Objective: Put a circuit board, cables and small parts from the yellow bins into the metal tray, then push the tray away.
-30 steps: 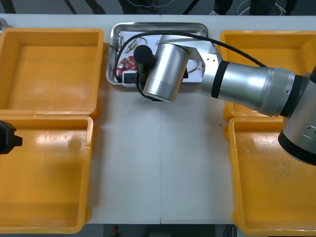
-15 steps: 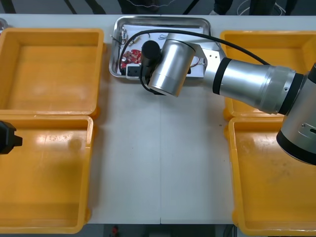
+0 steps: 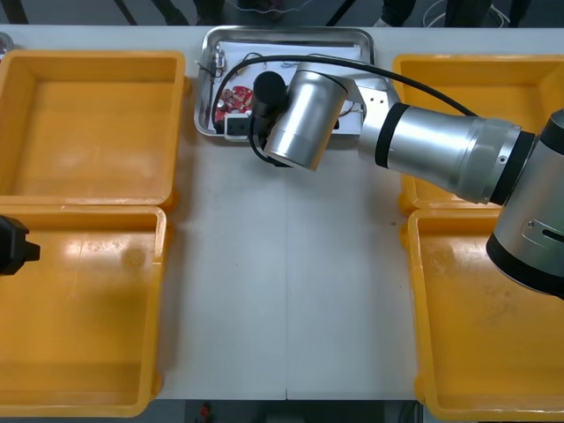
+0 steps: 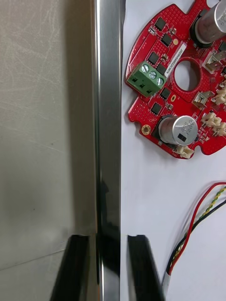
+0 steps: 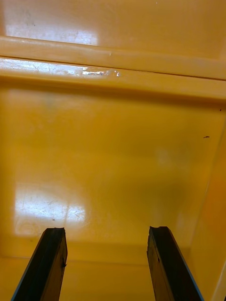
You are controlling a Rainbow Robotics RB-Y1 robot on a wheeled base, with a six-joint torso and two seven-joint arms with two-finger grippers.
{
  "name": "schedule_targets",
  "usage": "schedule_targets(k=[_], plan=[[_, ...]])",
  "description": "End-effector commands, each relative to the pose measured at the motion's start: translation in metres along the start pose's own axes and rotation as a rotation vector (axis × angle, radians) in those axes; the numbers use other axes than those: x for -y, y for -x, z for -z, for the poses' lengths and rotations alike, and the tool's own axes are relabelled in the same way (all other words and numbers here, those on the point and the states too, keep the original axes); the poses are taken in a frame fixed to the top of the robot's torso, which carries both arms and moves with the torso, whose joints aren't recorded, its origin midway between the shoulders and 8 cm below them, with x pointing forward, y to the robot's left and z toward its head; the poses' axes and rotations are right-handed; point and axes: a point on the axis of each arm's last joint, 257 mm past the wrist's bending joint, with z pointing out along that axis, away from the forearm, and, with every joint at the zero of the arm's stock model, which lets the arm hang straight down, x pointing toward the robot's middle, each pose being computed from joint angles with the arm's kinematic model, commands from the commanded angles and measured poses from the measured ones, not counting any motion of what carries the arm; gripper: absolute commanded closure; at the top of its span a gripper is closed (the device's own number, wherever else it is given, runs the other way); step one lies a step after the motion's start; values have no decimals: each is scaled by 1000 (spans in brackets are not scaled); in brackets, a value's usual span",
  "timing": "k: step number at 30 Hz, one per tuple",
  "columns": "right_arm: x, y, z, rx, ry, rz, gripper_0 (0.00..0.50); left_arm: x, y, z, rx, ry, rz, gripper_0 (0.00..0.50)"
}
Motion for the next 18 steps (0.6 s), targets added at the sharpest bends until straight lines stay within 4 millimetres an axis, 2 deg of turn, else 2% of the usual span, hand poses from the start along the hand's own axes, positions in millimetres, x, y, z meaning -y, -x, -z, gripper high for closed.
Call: schedule_targets(k=[1,6,10,18], plan=[[34,39,23,69,-50,35,0,-11,6,13,25,39,-121,0],[34,44,34,62,-31,31,0,-11,6,13,25,39,-121,0],[27,48,51,38,10,12,0,-11,6,13,25,39,-121,0],[-10,38,91,19,162,-98,0,-11,6,13,25,39,-121,0]])
